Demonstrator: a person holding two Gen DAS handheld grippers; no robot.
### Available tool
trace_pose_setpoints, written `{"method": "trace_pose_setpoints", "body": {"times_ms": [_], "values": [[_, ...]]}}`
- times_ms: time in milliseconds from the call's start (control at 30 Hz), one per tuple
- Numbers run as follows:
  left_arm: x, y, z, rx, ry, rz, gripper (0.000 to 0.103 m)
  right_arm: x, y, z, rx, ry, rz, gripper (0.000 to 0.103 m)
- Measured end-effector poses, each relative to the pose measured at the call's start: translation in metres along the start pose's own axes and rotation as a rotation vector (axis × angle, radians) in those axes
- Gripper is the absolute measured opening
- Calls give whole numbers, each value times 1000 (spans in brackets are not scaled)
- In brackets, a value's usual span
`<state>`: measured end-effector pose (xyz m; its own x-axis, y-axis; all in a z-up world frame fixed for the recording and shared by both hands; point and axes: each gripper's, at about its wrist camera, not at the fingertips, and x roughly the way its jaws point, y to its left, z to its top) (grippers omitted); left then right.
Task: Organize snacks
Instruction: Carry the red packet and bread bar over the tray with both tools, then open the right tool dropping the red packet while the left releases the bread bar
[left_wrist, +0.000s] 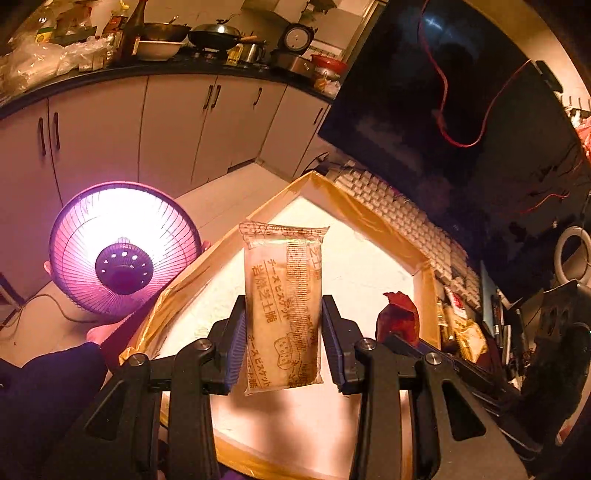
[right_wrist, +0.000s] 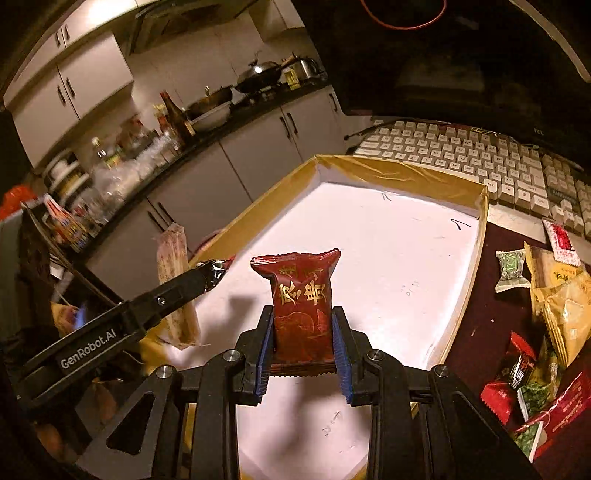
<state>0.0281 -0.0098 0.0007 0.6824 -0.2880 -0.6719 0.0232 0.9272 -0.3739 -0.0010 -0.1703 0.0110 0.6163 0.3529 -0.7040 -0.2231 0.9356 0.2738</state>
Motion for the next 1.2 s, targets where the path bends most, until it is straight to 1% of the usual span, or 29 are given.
{"method": "trace_pose_setpoints", "body": {"times_ms": [133, 167, 233, 333, 533, 600, 667, 733, 867, 900, 933, 967, 1000, 1033, 1067, 1133, 1200], "values": [[10, 2, 0, 11, 29, 9, 35, 12, 2, -1, -23, 47, -33, 30], [11, 2, 0, 17, 32, 11, 35, 16, 4, -2, -40, 58, -54, 30], [15, 0, -2, 34, 39, 36, 35, 22, 8, -4, -68, 74, -97, 30], [22, 0, -4, 42, 54, 61, 35, 29, 13, -8, -104, 95, -127, 30], [31, -1, -7, 57, 88, 73, 35, 29, 17, -12, -139, 101, -193, 30], [33, -2, -8, 62, 94, 80, 35, 30, 17, -15, -138, 124, -200, 30], [36, -3, -10, 70, 102, 89, 36, 30, 20, -18, -153, 124, -215, 30], [38, -4, -11, 74, 113, 91, 36, 30, 22, -18, -160, 127, -226, 33], [37, -2, -11, 69, 116, 70, 36, 31, 23, -18, -167, 136, -237, 33], [36, -3, -11, 73, 119, 63, 38, 31, 23, -17, -166, 136, -234, 35], [36, -3, -12, 78, 122, 56, 41, 29, 22, -17, -160, 131, -223, 46], [35, -4, -12, 82, 123, 51, 46, 25, 20, -17, -142, 119, -200, 53], [32, -6, -13, 89, 115, 46, 48, 21, 17, -16, -123, 105, -176, 66], [29, -7, -14, 88, 106, 42, 56, 15, 13, -17, -100, 83, -151, 69], [24, -9, -14, 86, 92, 39, 61, 11, 12, -17, -93, 75, -145, 68], [14, -13, -15, 83, 60, 34, 65, 1, 7, -18, -77, 52, -127, 69], [5, -16, -15, 83, 34, 24, 65, -14, -1, -19, -47, 17, -102, 69]]}}
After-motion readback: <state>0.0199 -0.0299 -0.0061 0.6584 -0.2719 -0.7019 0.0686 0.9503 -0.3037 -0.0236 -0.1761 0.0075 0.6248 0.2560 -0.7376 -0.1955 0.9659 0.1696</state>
